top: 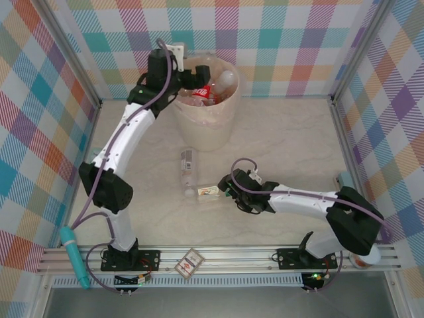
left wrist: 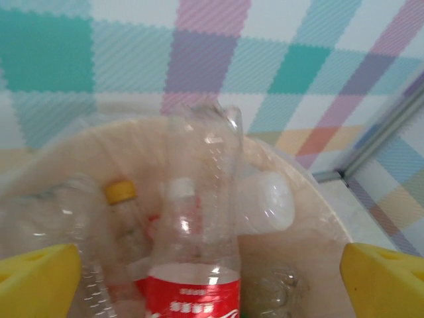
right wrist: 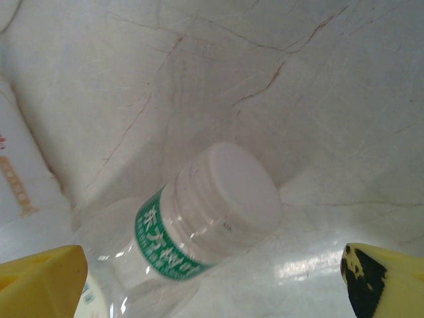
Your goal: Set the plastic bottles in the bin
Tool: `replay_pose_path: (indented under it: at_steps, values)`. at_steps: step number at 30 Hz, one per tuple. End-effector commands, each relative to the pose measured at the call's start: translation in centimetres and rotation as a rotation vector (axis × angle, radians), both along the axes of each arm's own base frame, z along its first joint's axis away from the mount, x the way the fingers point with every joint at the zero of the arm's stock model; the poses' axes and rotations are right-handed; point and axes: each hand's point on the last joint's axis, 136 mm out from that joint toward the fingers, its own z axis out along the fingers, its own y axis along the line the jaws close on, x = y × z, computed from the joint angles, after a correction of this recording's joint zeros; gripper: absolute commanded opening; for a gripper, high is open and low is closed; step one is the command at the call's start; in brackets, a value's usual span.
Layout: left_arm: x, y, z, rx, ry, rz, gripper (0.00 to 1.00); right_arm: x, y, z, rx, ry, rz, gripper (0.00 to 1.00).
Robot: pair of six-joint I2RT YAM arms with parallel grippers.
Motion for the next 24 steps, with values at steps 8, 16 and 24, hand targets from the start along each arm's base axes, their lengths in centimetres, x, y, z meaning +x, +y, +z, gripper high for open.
replay_pose_path:
  at_steps: [8,16,24]
  values:
    - [-8.4,9.9,-2.5,-0.026,0.104,0.260,0.98,4.1,1.2,-0.8,0.015,-0.003,0.023,0.87]
    - [-16.1,11.3,-13.8,-0.060,0.406,0.264,0.97,3.8,3.1,-0.8,0.048,0.020,0.078,0.78]
    - [-19.0,10.1,-23.8,-0.158,0.667,0.263,0.92,4.4,2.8,-1.2,-0.006,0.003,0.075,0.61]
